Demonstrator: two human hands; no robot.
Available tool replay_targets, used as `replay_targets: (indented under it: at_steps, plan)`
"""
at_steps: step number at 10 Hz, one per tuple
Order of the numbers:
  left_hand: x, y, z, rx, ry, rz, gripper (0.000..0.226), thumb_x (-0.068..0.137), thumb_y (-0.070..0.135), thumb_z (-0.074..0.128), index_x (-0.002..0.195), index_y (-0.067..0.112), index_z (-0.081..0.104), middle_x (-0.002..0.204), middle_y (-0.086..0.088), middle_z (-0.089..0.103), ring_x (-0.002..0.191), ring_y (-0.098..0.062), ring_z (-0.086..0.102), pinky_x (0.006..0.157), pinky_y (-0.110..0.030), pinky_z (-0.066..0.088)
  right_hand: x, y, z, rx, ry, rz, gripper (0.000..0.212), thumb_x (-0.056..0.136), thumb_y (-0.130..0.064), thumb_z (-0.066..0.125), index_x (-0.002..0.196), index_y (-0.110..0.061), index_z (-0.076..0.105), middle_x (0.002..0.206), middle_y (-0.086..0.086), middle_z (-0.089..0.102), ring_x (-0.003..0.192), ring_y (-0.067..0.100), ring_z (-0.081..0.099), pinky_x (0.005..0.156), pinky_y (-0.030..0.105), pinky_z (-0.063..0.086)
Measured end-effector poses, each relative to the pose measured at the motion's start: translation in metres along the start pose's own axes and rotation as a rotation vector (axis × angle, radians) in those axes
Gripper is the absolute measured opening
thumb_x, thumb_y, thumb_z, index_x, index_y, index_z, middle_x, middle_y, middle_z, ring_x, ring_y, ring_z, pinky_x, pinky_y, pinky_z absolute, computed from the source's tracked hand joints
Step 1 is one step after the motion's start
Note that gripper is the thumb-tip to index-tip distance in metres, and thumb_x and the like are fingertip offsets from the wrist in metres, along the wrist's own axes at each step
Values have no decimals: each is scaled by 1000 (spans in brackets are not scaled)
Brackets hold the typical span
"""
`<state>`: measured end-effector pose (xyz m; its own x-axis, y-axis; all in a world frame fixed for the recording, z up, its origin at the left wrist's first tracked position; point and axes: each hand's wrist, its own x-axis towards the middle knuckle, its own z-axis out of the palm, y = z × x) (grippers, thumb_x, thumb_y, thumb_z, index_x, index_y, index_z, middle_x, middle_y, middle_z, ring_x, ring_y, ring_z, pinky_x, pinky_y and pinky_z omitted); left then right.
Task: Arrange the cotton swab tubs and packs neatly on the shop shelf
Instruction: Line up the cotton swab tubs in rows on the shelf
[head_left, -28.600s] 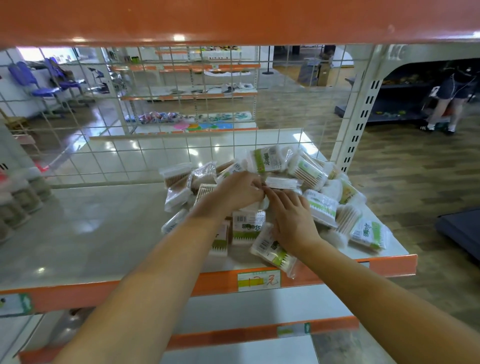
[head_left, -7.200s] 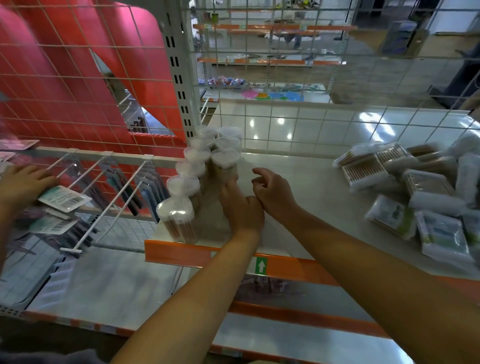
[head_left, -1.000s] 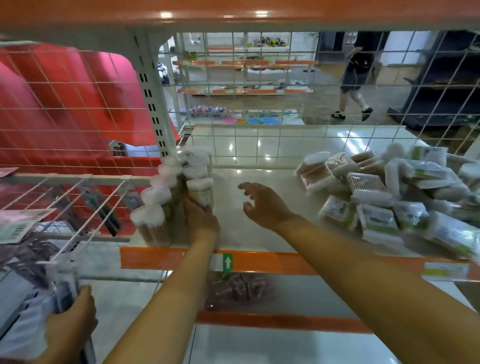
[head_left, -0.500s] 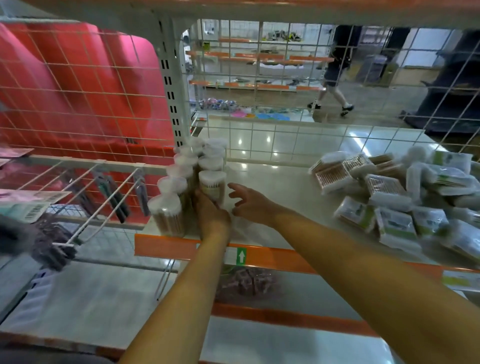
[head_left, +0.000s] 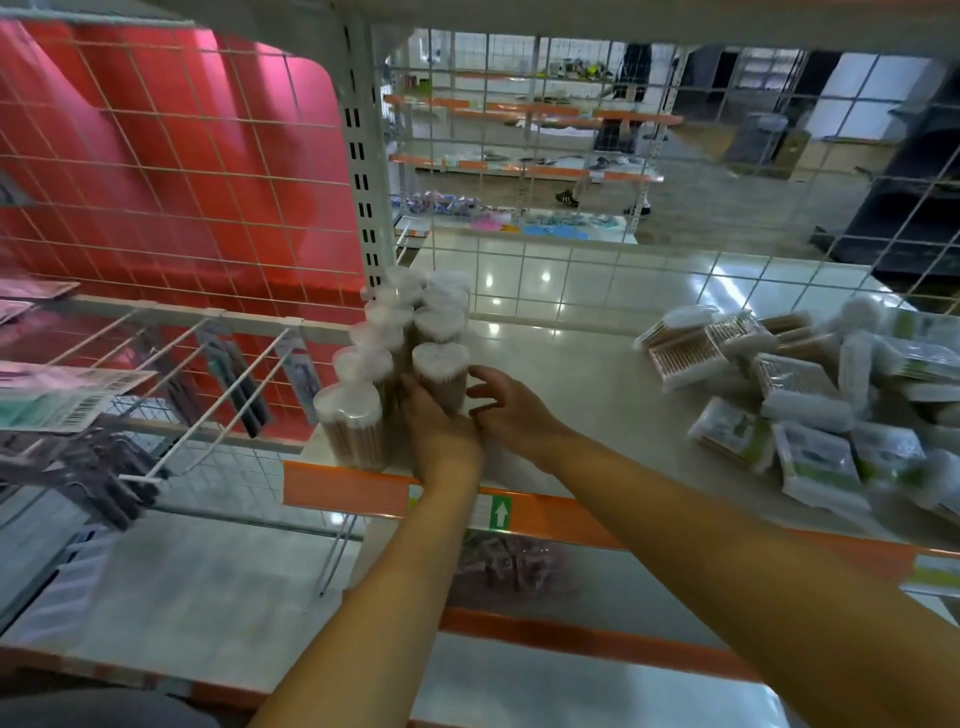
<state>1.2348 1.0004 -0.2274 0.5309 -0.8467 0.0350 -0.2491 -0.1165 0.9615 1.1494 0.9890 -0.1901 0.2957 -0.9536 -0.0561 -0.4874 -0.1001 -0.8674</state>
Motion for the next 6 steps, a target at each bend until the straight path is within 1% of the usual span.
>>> replay_targets:
  at_steps: [1, 2, 3, 4, 5, 6]
  plan:
    - [-17, 14, -7, 0, -3, 20, 61, 86, -9, 46, 143, -1, 25, 146, -22, 29, 134, -34, 31, 111, -41, 27, 0, 2, 5, -11, 53, -9, 60, 84, 3, 52, 139, -11, 35, 135, 9, 47, 123, 19, 45, 101, 36, 42]
    - [-22, 10, -3, -37, 31, 13, 58, 89, -5, 43, 143, 8, 28, 142, -17, 36, 125, -29, 40, 100, -31, 35, 0, 3, 8, -8, 114, 12, 57, 83, 0, 56, 137, -9, 39, 130, 10, 51, 118, 20, 49, 98, 32, 44]
    - [-22, 10, -1, -51, 33, 8, 52, 90, -2, 42, 140, 12, 35, 135, -12, 45, 117, -24, 48, 90, -25, 35, -1, 0, 9, 14, 137, 21, 52, 83, 0, 56, 133, -8, 43, 125, 11, 55, 115, 19, 51, 95, 30, 44]
    - [-17, 5, -4, -95, -61, 15, 54, 88, -5, 44, 139, 6, 34, 138, -18, 42, 124, -32, 44, 103, -40, 39, 1, -2, 10, 34, 119, 25, 53, 84, -1, 56, 135, -8, 42, 127, 10, 54, 117, 20, 50, 97, 31, 43]
    - [-10, 6, -6, -136, -72, 0, 54, 90, -3, 44, 141, 10, 33, 138, -16, 42, 126, -32, 42, 103, -43, 38, 3, -5, 11, 67, 112, 38, 55, 85, 0, 55, 137, -10, 40, 128, 11, 53, 119, 22, 50, 99, 36, 44]
    - [-5, 12, -4, -166, -46, -32, 46, 94, 5, 41, 139, 17, 37, 132, -10, 48, 121, -24, 46, 100, -33, 39, 5, -5, 12, 91, 89, 49, 57, 85, 1, 52, 139, -13, 38, 128, 11, 53, 119, 22, 49, 99, 38, 44]
